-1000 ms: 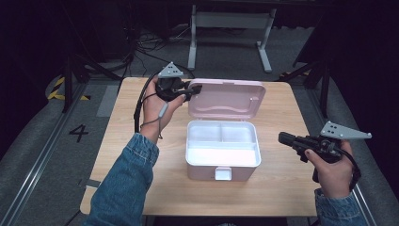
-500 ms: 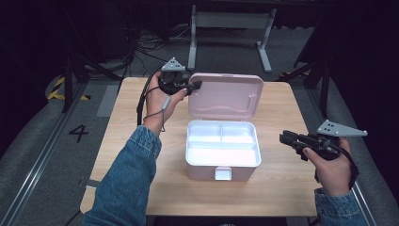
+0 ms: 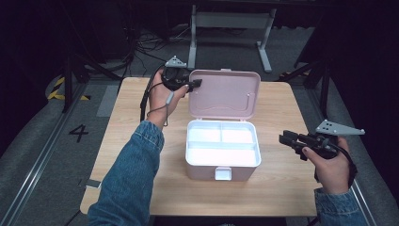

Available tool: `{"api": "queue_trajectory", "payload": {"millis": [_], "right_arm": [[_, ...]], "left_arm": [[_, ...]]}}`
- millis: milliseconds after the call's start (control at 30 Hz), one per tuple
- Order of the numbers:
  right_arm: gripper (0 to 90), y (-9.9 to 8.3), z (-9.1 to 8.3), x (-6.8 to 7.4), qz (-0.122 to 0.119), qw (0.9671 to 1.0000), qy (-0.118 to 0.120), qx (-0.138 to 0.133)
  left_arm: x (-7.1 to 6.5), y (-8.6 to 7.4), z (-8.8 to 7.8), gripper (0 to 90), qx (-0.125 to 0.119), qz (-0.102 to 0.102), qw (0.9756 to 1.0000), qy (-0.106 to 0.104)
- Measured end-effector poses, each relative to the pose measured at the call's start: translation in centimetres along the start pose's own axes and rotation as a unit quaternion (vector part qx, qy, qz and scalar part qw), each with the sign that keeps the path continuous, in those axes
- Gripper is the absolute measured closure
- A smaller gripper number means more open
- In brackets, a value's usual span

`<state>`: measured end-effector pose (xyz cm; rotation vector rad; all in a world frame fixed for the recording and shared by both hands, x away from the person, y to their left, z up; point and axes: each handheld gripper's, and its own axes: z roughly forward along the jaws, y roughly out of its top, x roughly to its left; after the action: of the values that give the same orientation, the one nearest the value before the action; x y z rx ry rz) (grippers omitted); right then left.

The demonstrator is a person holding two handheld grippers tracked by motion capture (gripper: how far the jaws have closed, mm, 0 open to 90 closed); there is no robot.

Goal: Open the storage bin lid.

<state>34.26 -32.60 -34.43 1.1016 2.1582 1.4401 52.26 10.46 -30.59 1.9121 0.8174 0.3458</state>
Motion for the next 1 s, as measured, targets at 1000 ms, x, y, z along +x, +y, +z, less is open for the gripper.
{"api": "queue_trajectory", "payload": {"millis": [1000], "right_arm": [[66.1,-0.4,0.5,-0.4,0.015,0.9998,0.011,0.004]], "left_arm": [[2.2,-3.1,4.1,52.2,0.065,-0.049,0.9967,-0.005]]}}
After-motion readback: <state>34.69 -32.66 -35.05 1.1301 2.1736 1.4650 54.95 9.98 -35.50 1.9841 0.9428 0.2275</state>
